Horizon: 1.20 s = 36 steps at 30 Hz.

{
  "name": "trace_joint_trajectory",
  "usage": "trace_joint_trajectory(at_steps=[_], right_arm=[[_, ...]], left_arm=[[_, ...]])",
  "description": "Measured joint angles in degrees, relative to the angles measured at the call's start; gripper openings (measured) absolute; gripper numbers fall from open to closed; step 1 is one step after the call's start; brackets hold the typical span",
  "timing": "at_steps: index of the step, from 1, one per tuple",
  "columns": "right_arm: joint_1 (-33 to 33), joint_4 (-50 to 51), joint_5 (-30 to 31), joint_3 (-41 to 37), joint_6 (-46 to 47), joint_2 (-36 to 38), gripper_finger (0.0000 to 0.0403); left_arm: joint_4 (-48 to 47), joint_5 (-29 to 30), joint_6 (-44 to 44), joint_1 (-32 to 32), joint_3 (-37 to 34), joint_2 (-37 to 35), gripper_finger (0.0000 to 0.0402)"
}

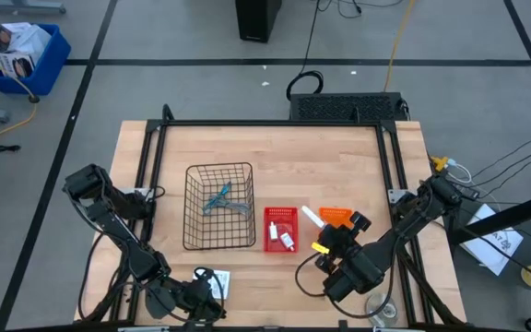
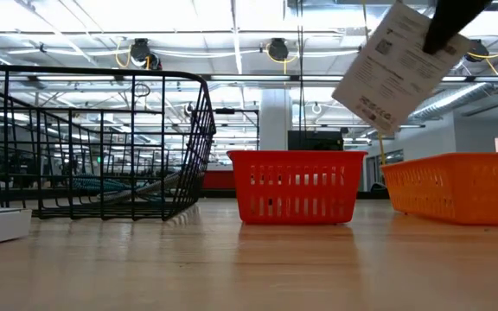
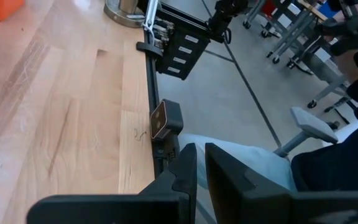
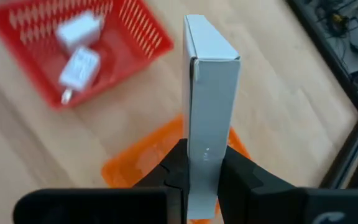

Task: Pick and place items into bin
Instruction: Put the top white card reader box into the orange bin

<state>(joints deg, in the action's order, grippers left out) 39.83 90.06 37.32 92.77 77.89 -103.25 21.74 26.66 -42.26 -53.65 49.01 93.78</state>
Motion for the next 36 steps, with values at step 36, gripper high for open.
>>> trace_joint_trajectory(at_steps=[36], right_arm=[[-5.01,-1.17,-17.42,-16.8,-21.8,-0.05,0.0062]], left_arm=[[-0.07,0.91,0.57,0.0,0.02,-0.02,0.0037]])
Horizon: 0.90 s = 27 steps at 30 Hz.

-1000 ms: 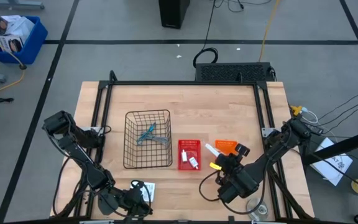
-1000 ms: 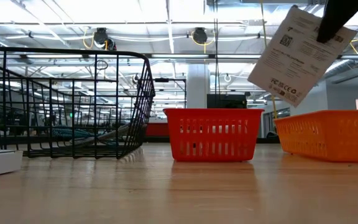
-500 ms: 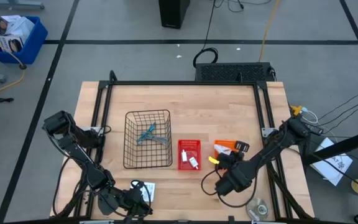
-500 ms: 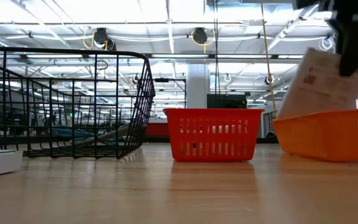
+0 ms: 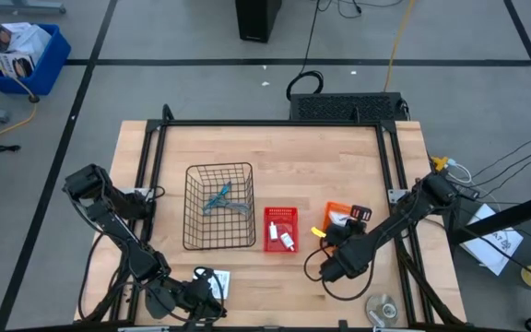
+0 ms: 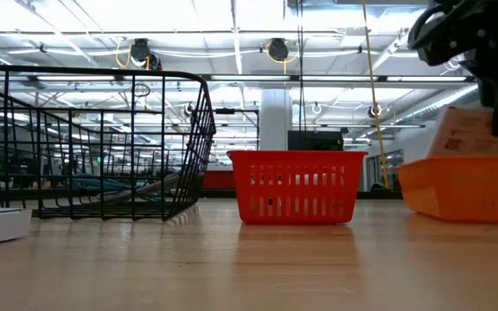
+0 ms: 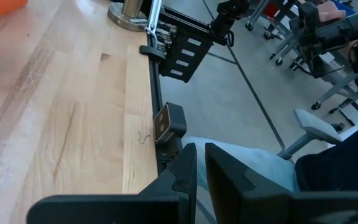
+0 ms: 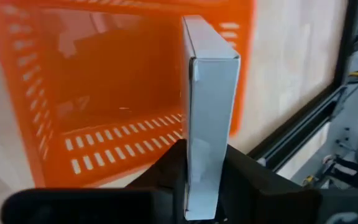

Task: Pick and place items into bin
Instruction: Put the top white card reader box into the orange bin, then put the white card reader box into the orange bin

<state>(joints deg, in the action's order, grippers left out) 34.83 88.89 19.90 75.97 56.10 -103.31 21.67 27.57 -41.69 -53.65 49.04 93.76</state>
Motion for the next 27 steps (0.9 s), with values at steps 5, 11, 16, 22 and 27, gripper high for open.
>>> trace_joint_trajectory(at_steps=[5,11,16,22,27], right_arm=[[0.0,-3.5,-2.54,-0.31,-1.41,0.0,0.0099],[0.0,-8.31,-3.93,-0.31,-3.5,0.0,0.0129],[-0.02,-9.07,-7.2,-0.31,-3.57,0.0,0.0159],[-0.16,-7.56,-11.6,-0.28,-0.86,0.0,0.02],[-0.28,-5.75,-14.04,1.07,1.36,0.0,0.0214]], left_arm=[[-0.02,0.05,0.0,0.0,0.0,0.0,0.0037],[-0.08,0.76,-0.02,0.0,0.0,0.0,0.0037],[-0.09,0.83,-0.02,0.0,0.0,0.0,0.0037],[-0.39,1.03,-0.04,0.0,0.0,-0.02,0.0037],[-0.42,1.06,-0.17,0.0,0.0,-0.02,0.0037]])
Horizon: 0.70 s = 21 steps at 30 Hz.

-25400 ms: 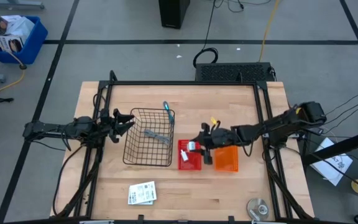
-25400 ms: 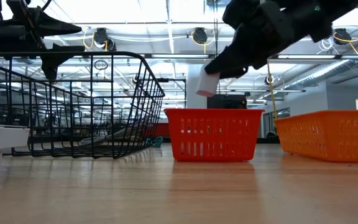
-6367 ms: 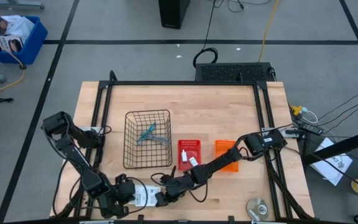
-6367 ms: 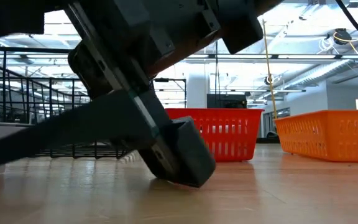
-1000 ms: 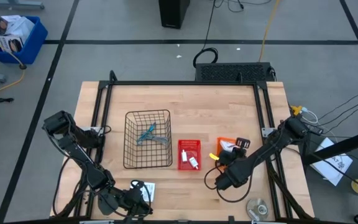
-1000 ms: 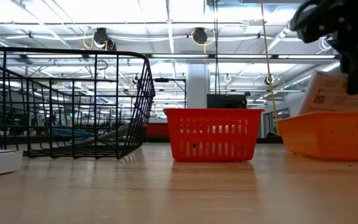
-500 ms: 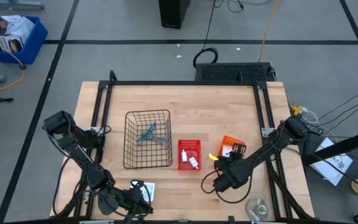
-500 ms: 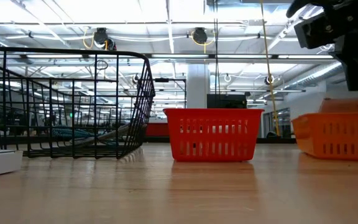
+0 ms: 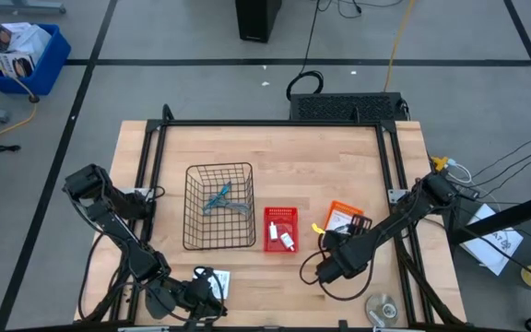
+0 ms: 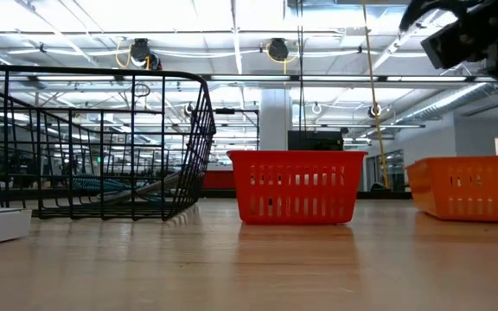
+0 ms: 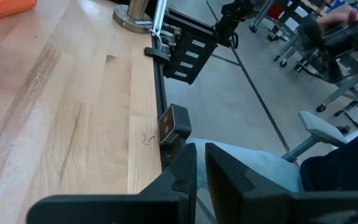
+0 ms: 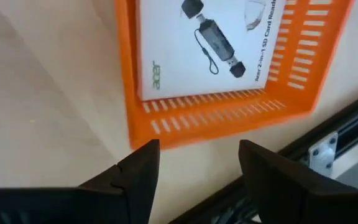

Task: Pick and place items into bin
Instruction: Put the white card reader box into the orange bin

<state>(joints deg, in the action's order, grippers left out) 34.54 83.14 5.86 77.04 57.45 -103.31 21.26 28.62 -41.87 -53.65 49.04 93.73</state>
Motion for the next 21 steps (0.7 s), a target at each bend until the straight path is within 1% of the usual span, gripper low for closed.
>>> trace_joint_trajectory(at_steps=[3,6,8,11,13,15,18,21], right_arm=[[-0.07,1.72,-1.96,2.35,2.16,0.0,0.0212],[-0.4,2.53,-5.16,5.74,7.88,0.0,0.0207],[-0.46,0.01,-6.15,7.63,12.06,0.02,0.0206],[-0.46,-7.52,-5.85,9.27,13.39,0.02,0.0208],[-0.46,-14.47,-5.83,9.33,13.01,0.04,0.0208],[-0.42,-23.48,-4.62,9.2,12.55,0.04,0.0206],[-0.35,-42.16,-1.75,7.54,9.0,0.09,0.0204],[-0.35,-61.21,0.04,4.59,3.41,0.09,0.0204]], left_arm=[[0.0,0.0,0.11,0.0,0.0,0.0,0.0037],[-0.05,0.0,1.29,0.0,0.0,0.0,0.0037],[-0.09,0.0,1.82,0.0,0.0,0.0,0.0037],[-0.11,0.0,2.51,0.0,0.0,0.0,0.0037],[-0.29,-0.09,2.43,-0.12,0.0,0.0,0.0037],[-1.13,-0.93,1.85,-0.42,0.0,0.0,0.0037],[-4.01,-3.72,-0.43,-0.91,0.0,0.0,0.0037],[-8.58,-5.93,-3.6,-1.77,0.02,0.0,0.0037]])
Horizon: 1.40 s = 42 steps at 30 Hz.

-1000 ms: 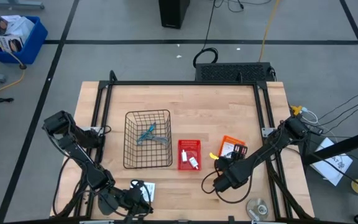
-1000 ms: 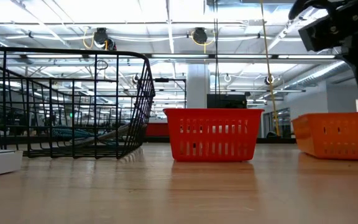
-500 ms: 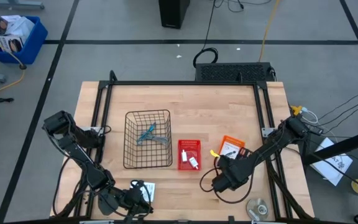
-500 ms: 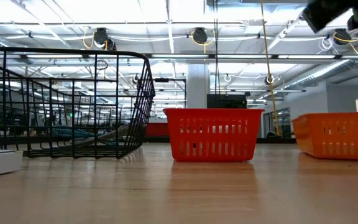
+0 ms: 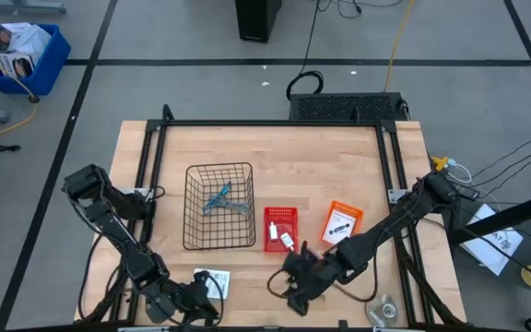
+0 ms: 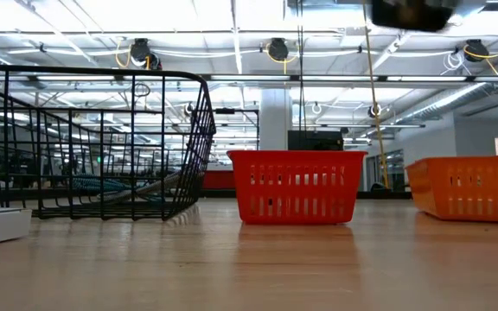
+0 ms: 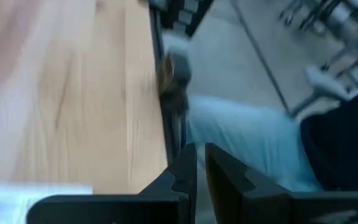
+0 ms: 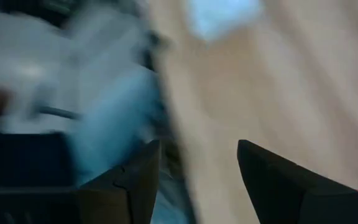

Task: Pick and place items into bin
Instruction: Put the white card reader box into the orange bin

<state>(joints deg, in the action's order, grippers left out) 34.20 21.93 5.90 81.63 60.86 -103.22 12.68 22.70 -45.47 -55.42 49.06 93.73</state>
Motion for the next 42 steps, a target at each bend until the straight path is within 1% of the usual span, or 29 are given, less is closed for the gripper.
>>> trace_joint_trajectory(at_steps=[2,6,9,11,17,20,26,31,33,36,42], right_arm=[[0.15,-13.03,-0.23,-3.09,-3.75,-0.43,0.0204],[-0.34,-34.73,-4.65,-9.38,-6.65,-2.62,0.0203],[-0.84,-47.69,-4.15,-13.13,-7.6,-4.87,0.0203],[-1.23,-52.59,-3.23,-14.6,-6.48,-6.62,0.0203],[-1.51,-53.6,-2.82,-14.63,-3.25,-11.44,0.0203],[-1.53,-53.67,-1.12,-13.5,-1.1,-13.55,0.0203],[-1.55,-53.31,-1.21,-9.63,0.94,-17.24,0.0203],[-1.99,-52.15,-1.24,-6.8,4.69,-20.59,0.0203],[-2.58,-52.1,-1.21,-6.28,5.95,-21.51,0.0203],[-3.43,-52.13,-1.14,-6.26,7.32,-22.18,0.0203],[-4.44,-52.29,-1.4,-6.24,7.01,-22.27,0.0203]], left_arm=[[-3.46,-1.07,-2.9,-0.7,0.0,-0.02,0.0037],[-9.0,-1.67,-8.55,-2.11,0.0,-0.02,0.0037],[-12.38,-1.69,-12.7,-3.11,-0.01,-0.02,0.0037],[-14.15,-1.69,-15.14,-3.63,-0.02,-0.02,0.0037],[-18.95,-3.64,-23.2,-5.35,-0.02,-0.02,0.0037],[-22.2,-3.85,-28.82,-6.36,-0.02,-0.02,0.0037],[-31.59,-4.87,-38.95,-6.89,-0.02,-0.02,0.0037],[-40.09,-5.2,-44.4,-6.07,-0.02,-0.02,0.0037],[-41.35,-5.11,-45.1,-5.51,-0.02,-0.02,0.0037],[-40.41,-4.61,-43.37,-4.65,-0.02,-0.02,0.0037],[-39.7,-4.52,-41.68,-3.68,-0.02,-0.02,0.0037]])
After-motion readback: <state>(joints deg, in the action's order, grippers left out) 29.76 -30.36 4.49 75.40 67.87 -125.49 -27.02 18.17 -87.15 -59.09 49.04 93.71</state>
